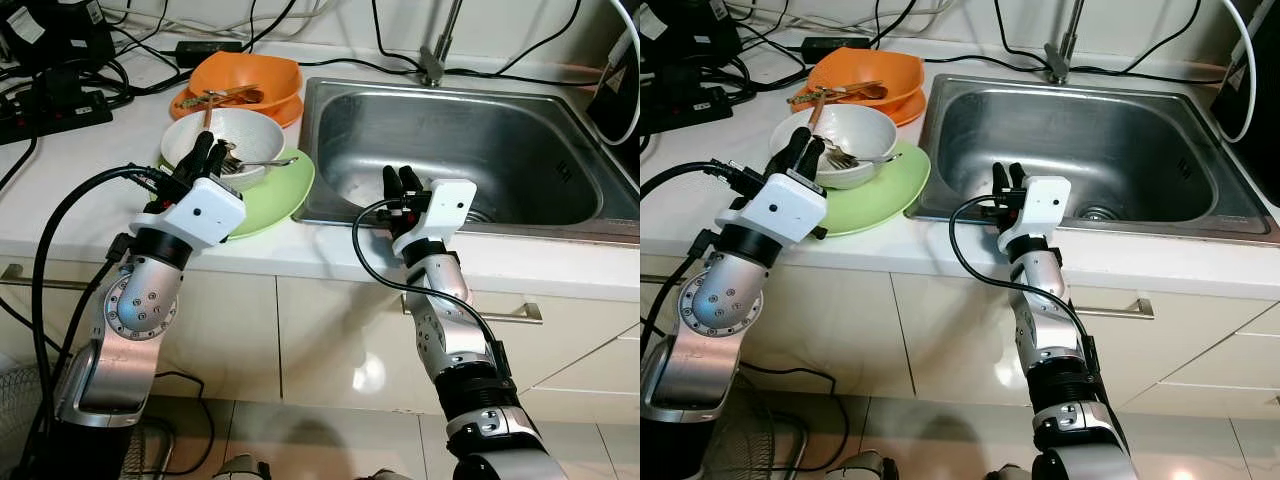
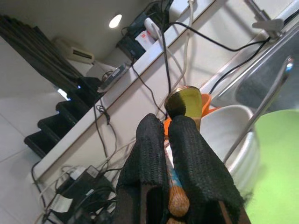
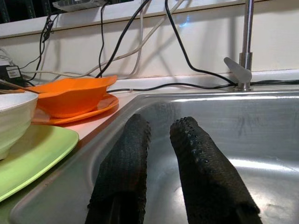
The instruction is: Kitchen organization
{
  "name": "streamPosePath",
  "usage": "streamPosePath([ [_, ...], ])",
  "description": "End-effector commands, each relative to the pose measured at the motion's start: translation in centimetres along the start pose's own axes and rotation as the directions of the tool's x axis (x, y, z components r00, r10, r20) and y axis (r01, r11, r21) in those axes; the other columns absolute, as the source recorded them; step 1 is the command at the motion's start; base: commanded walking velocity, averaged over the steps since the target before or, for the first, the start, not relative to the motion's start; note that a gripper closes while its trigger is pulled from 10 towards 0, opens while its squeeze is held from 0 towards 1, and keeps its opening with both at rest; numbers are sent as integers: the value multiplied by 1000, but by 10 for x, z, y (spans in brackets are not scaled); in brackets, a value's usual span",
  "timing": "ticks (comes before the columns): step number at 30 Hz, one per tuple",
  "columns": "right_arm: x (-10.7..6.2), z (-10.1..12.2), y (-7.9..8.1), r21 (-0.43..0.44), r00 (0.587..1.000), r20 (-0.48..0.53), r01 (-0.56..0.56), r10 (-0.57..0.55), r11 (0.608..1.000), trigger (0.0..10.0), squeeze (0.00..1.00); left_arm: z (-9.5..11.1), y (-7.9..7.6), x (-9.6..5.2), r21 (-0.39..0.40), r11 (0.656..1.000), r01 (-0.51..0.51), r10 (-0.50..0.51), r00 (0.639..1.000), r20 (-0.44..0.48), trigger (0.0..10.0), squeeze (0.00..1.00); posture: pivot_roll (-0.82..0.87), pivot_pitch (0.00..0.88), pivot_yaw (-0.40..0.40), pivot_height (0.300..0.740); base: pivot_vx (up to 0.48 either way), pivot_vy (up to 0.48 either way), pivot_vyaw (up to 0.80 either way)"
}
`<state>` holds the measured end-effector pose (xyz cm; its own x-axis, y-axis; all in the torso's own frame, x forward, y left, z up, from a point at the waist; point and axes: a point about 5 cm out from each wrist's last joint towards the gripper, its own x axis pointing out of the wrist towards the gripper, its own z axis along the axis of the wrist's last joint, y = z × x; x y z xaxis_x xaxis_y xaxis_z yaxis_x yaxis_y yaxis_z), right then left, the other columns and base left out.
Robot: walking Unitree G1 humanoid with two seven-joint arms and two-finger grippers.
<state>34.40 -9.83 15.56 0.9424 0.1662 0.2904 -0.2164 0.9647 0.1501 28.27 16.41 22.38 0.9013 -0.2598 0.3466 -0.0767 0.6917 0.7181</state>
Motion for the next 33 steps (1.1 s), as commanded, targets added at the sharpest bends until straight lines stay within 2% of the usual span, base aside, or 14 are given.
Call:
streamPosePath([
  [1,1,0,-2,11,1000,-6,8,-7,1000,10000,0,14,2,4,-24,1000,-6,8,998,66,0,0,89,76,-54,718,0,0,0],
  [5,1,0,-2,12,1000,-7,7,-7,1000,10000,0,22,-2,6,-65,997,34,-27,995,97,0,0,92,78,-54,718,0,0,0],
  [6,1,0,-1,13,1000,-7,7,-7,1000,10000,0,23,-5,6,-59,997,56,-50,994,99,8078,0,91,78,-54,718,0,0,0],
  [7,1,0,-1,13,1000,-7,7,-7,1000,10000,0,24,-7,6,-46,996,73,-67,992,103,10000,0,91,79,-53,718,0,0,0],
  [12,1,-1,-1,14,1000,-8,9,-9,1000,10000,0,25,-8,8,28,994,105,-108,988,106,10000,0,92,81,-52,718,0,0,0],
  [18,0,-1,-1,17,1000,-10,10,-10,1000,10000,0,26,-2,10,79,994,78,-87,990,112,10000,0,92,81,-50,718,0,0,0],
  [22,0,-1,-1,17,1000,-11,11,-10,1000,10000,0,31,3,12,91,995,43,-56,989,140,10000,0,94,81,-50,718,0,0,0],
  [25,1,-2,-1,17,1000,-13,8,-8,1000,10000,0,43,8,17,84,996,18,-34,981,192,10000,0,96,80,-52,718,0,0,0],
  [27,1,-2,0,16,1000,-14,6,-6,1000,10000,0,51,9,21,35,999,11,-18,976,219,10000,0,99,76,-52,718,0,0,0],
  [29,1,-2,0,10,1000,-15,3,-3,1000,10000,0,58,8,26,-87,996,9,12,971,237,10000,0,98,73,-51,718,0,0,0],
  [33,2,-2,1,-5,1000,-12,3,-3,1000,10000,0,70,3,35,-290,956,43,38,962,269,10000,0,96,63,-48,718,0,0,0],
])
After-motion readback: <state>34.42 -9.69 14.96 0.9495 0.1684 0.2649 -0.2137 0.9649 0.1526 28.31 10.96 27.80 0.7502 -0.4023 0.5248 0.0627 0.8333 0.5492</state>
